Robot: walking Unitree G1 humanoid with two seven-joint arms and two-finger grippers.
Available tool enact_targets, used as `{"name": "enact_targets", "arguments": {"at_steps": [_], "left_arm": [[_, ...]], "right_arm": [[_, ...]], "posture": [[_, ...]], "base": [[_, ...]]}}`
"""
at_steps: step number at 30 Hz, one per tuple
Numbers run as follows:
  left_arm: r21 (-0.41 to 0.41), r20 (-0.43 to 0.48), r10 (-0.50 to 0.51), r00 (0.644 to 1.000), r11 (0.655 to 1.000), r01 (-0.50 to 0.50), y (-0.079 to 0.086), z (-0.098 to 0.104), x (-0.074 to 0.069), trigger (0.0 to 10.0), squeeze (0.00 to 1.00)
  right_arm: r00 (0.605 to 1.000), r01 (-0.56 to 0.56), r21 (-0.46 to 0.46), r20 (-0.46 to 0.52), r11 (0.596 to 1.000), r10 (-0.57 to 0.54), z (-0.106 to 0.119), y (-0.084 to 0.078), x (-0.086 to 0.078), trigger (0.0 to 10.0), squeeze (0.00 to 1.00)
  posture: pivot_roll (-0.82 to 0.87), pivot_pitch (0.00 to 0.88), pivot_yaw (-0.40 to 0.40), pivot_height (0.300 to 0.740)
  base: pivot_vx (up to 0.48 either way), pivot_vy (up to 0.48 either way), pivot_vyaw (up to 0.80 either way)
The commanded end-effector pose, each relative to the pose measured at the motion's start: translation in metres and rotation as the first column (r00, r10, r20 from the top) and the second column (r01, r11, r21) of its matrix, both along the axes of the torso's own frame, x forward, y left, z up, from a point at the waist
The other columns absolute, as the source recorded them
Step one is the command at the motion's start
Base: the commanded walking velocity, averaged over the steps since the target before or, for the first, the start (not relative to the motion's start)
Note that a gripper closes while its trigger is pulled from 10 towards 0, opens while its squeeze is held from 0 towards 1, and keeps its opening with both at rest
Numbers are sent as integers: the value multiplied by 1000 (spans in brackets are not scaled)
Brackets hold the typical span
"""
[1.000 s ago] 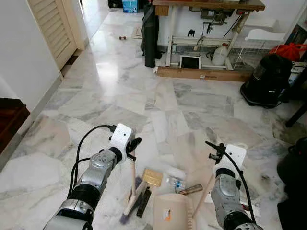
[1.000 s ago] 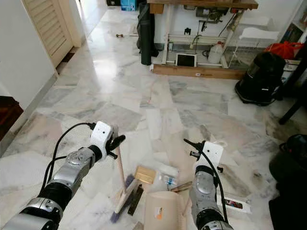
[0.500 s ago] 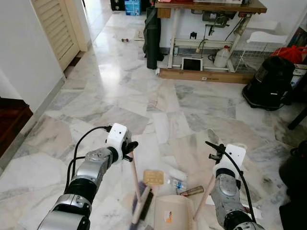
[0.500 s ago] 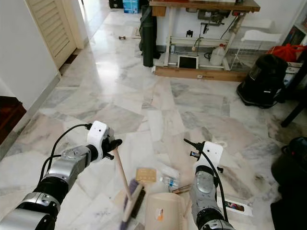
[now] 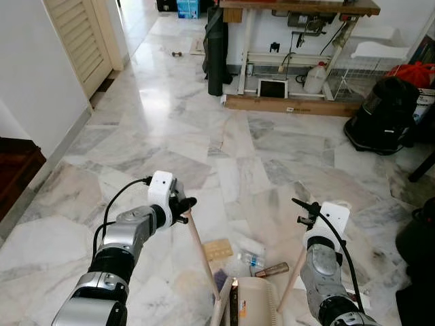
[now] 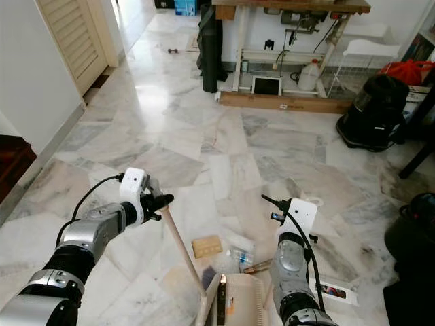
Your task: Sweep floor
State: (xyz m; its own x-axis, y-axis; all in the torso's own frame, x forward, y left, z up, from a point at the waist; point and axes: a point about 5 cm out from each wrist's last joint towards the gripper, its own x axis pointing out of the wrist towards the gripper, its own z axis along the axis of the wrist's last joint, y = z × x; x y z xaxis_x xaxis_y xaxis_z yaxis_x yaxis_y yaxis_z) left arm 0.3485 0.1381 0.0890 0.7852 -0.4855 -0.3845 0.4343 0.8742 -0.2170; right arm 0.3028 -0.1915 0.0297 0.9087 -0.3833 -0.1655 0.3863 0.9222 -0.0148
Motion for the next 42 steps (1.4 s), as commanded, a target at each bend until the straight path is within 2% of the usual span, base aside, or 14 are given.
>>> {"name": "enact_targets", "arguments": {"at_steps": [1, 8, 17, 20, 25, 27, 30, 31, 33, 34, 38, 41, 42], "left_arm": [[-94, -33, -24, 999, 995, 21, -6, -2, -4, 10000, 0], [-136, 12, -32, 999, 990, 34, -9, 14, 0, 10000, 0], [-148, 27, -30, 999, 988, 34, -10, 20, 2, 10000, 0], [-125, 63, -7, 998, 992, 14, -6, 26, 5, 10000, 0], [-49, 204, 53, 977, 998, -44, 5, 52, 15, 10000, 0], [-29, 229, 53, 972, 998, -47, 6, 56, 17, 10000, 0], [31, 331, 57, 942, 997, -71, 10, 75, 21, 10000, 0], [12, 383, 75, 921, 996, -86, 12, 87, 22, 10000, 0], [-1, 418, 84, 905, 996, -92, 13, 95, 23, 10000, 0], [-1, 418, 84, 905, 996, -92, 13, 95, 23, 10000, 0], [-86, 500, 203, 842, 979, -186, 23, 107, 25, 10000, 0], [-108, 524, 263, 810, 964, -244, 25, 104, 24, 10000, 0], [-108, 524, 263, 810, 964, -244, 25, 104, 24, 10000, 0]], "right_arm": [[1000, 0, 22, -11, 1000, 0, -1, 3, 1, 10000, 0], [1000, -3, 26, -14, 1000, 4, -1, 3, 2, 10000, 0], [1000, 1, 39, -16, 999, 0, -1, 4, 3, 10000, 0], [1000, -1, 41, -14, 999, 2, 0, 4, 4, 10000, 0], [1000, -7, 45, -7, 999, 7, 2, 5, 6, 10000, 0], [1000, -7, 46, -7, 999, 7, 2, 5, 6, 10000, 0], [1000, -8, 47, -6, 999, 9, 2, 5, 6, 10000, 0], [1000, -9, 48, -6, 999, 9, 2, 5, 6, 10000, 0], [1000, -9, 48, -6, 999, 9, 2, 5, 6, 10000, 0], [1000, -9, 48, -6, 999, 9, 2, 5, 6, 10000, 0], [1000, -13, 48, -1, 999, 13, 3, 5, 6, 10000, 0], [999, -8, 86, 45, 996, 4, 8, 4, 9, 10000, 0], [999, -8, 86, 45, 996, 4, 8, 4, 9, 10000, 0]], "posture": [[136, 82, -25, 740], [142, 78, -27, 740], [150, 68, -27, 740], [151, 65, -26, 740], [152, 60, -26, 740], [155, 57, -26, 740], [155, 50, -27, 740], [153, 48, -25, 740], [153, 46, -25, 740], [153, 46, -25, 740], [146, 37, -24, 740], [140, 31, -23, 740], [140, 31, -23, 740]], "base": [[0, 0, 0], [0, 0, 0], [0, 0, 0], [0, 0, 0], [0, 0, 0], [0, 0, 0], [0, 0, 0], [0, 0, 0], [0, 0, 0], [0, 0, 0], [0, 0, 0], [0, 0, 0], [0, 0, 0]]}}
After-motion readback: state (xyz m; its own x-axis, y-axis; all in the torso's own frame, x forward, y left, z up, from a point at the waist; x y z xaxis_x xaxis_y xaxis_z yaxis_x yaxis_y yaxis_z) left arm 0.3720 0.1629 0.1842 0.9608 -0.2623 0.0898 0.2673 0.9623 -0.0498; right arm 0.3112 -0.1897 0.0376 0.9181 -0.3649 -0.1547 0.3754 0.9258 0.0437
